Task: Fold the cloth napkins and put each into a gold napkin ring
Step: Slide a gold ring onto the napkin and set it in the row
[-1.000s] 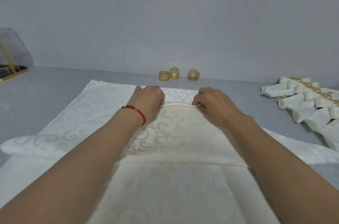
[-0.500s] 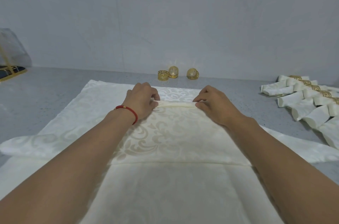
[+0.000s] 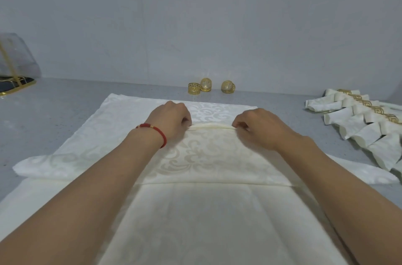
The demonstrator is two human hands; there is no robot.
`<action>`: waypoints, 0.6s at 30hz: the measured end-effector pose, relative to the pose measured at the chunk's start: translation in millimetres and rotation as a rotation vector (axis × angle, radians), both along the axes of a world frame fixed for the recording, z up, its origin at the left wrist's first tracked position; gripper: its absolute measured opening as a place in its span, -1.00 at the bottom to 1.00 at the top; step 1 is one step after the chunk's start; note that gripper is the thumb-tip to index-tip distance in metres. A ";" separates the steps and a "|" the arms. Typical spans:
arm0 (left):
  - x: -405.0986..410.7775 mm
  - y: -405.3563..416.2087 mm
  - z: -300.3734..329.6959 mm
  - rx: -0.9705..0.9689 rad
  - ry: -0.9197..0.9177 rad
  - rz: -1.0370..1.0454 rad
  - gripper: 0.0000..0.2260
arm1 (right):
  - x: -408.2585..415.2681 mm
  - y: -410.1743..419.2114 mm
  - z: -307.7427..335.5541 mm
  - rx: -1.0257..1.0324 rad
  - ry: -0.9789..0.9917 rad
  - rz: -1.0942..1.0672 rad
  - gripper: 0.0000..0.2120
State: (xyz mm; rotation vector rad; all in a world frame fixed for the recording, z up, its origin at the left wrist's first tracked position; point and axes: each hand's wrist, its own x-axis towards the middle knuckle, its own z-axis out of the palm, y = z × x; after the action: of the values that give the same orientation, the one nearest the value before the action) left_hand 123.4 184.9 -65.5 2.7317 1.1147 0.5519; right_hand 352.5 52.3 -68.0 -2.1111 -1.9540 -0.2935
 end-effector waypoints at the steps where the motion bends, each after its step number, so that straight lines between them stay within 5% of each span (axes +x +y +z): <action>1: -1.8 -1.3 -7.9 -0.020 -0.114 0.033 -0.79 | -1.1 -4.8 -5.0 0.089 0.071 -0.023 -0.83; 4: -7.2 -2.3 -23.5 -0.067 -0.337 0.094 -0.82 | -1.6 -2.3 -22.3 0.263 0.271 -0.117 -0.79; 7: -4.8 -1.5 -25.2 -0.065 -0.271 0.099 -0.76 | 3.3 7.0 -31.9 0.182 0.357 -0.156 -0.78; 14: -4.4 -11.5 -16.6 0.194 -0.049 0.172 -0.84 | -1.2 -1.4 -25.0 0.185 0.029 -0.086 -0.90; 18: -15.0 -11.8 -13.8 0.366 0.068 -0.004 -0.66 | -1.6 -7.7 -20.5 0.183 -0.116 -0.024 -0.70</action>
State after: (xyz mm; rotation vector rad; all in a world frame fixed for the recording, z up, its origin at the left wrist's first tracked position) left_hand 108.4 173.0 -79.3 3.0814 1.1198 0.7332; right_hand 351.0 44.6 -88.5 -2.0422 -1.8843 -0.5890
